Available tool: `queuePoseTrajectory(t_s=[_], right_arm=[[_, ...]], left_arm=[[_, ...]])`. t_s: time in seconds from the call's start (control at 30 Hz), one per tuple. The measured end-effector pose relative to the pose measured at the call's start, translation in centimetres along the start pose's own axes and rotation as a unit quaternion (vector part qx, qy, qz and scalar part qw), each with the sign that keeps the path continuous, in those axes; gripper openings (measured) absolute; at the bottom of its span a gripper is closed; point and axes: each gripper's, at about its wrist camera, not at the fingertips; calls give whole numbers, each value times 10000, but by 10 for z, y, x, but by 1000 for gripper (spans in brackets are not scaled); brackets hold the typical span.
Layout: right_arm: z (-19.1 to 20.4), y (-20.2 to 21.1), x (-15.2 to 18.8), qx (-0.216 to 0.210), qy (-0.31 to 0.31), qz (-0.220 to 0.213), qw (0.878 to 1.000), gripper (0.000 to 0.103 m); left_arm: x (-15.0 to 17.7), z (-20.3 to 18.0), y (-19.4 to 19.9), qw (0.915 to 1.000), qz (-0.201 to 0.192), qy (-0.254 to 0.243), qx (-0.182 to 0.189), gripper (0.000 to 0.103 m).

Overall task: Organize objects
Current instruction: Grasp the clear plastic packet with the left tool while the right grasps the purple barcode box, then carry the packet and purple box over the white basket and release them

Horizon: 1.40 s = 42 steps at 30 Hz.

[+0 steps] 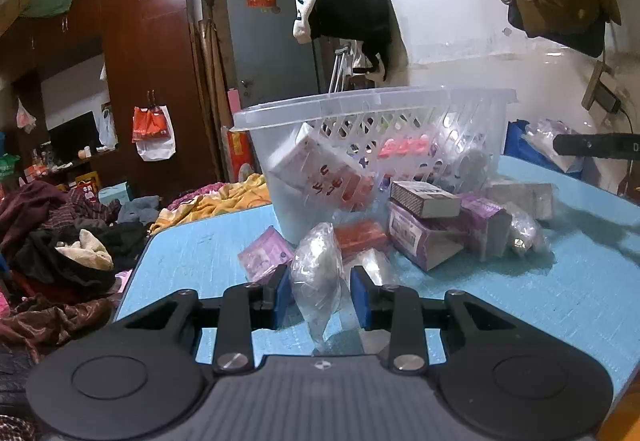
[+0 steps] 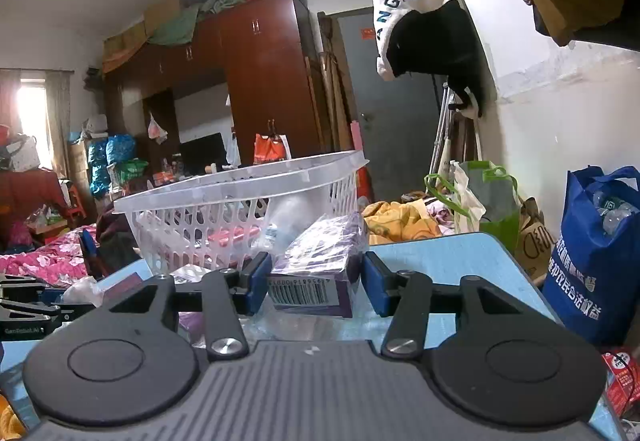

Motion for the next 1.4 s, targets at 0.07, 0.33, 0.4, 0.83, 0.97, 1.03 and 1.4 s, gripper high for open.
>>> queuePoseTrajectory(t_s=[0.07, 0.33, 0.4, 0.83, 0.97, 1.03, 1.4], right_arm=[[-1, -1, 1, -6, -18, 15, 10000, 53], [0, 5, 2, 53, 39, -153, 9999, 52], [1, 7, 2, 69, 40, -226, 9997, 52], [12, 52, -41, -137, 211, -841, 9961, 52], [22, 23, -89, -291, 543, -784, 9950, 52], [32, -2, -114, -206, 913, -726, 9930, 52], [45, -118, -125, -542, 1065, 265, 9925, 79]], left_arm=[[0, 1, 0, 10000, -31, 26, -26, 37], [3, 6, 14, 9985, -520, 175, 40, 37], [5, 7, 21, 9968, -763, 236, 42, 37], [-44, 4, 59, 9846, -1613, 561, 378, 37], [-105, -9, 46, 9836, -1623, 552, 561, 37], [-133, -18, 26, 9861, -1464, 547, 563, 37], [-172, -25, -101, 9918, 49, 1025, 769, 67]])
Point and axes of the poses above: each gripper's, at about its wrist camera, not at the fingertips, and y roughly against the way its jaws point, z to its left, x to its underside, and after that the axes turned 15 degrees about y, right-handed
